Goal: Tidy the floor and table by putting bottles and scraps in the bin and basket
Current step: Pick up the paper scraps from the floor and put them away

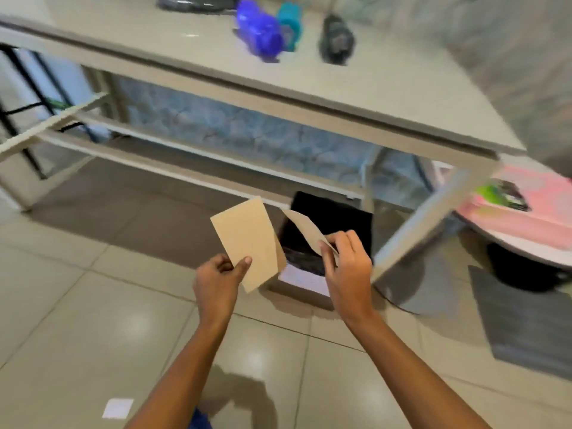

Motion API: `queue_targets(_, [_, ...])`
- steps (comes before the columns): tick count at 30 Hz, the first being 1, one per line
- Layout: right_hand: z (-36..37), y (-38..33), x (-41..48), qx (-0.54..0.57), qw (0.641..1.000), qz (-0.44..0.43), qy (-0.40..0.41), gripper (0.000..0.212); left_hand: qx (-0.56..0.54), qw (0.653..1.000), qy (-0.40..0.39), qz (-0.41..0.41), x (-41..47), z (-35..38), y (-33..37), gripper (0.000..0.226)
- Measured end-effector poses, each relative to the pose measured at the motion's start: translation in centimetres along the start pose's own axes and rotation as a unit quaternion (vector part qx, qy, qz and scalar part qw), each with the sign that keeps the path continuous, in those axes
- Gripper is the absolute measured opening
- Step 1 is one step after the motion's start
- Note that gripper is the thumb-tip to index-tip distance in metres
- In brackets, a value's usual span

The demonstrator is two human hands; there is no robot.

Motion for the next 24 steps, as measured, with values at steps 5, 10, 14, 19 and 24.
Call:
queue_targets(5, [-12.2, 9.7, -3.7, -0.053, 0.991, 0.092, 0.087, 0.008, 0.009, 0.994, -0.084, 0.064, -5.5, 12.4, 5.7, 0.015])
queue_targets(10, [-21.0, 17.3, -6.6, -0.092, 0.963, 0.195, 0.163, 0.008, 0.015, 0.977, -0.174, 0.125, -9.2, 22.5, 11.2, 0.012])
queue_targets(14, [-25.9, 22.5, -7.4, -0.098, 0.938, 0.243, 0.229, 0.006, 0.017, 0.960, -0.204, 0.192, -9.9, 29.9, 15.6, 0.009])
queue_targets(19, [-29.5, 30.1, -5.9, -0.136, 0.912, 0.273, 0.274, 0.008, 0.011, 0.940, -0.243, 0.240, -8.8, 40.2, 19.4, 0.008])
queue_targets(24, [-31.6, 37.7, -2.4, -0.163, 0.887, 0.312, 0.298, 0.008, 0.037, 0.912, -0.324, 0.250, -7.1, 51.3, 21.7, 0.005])
Point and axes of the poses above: each hand's wrist, its own x-axis towards the middle knuckle, its own z-axis out of the palm, y = z × x, the point moved 9 cm from there along x, towards the middle knuckle, and after that the axes turned 7 degrees about -y, right-handed, at the moved point
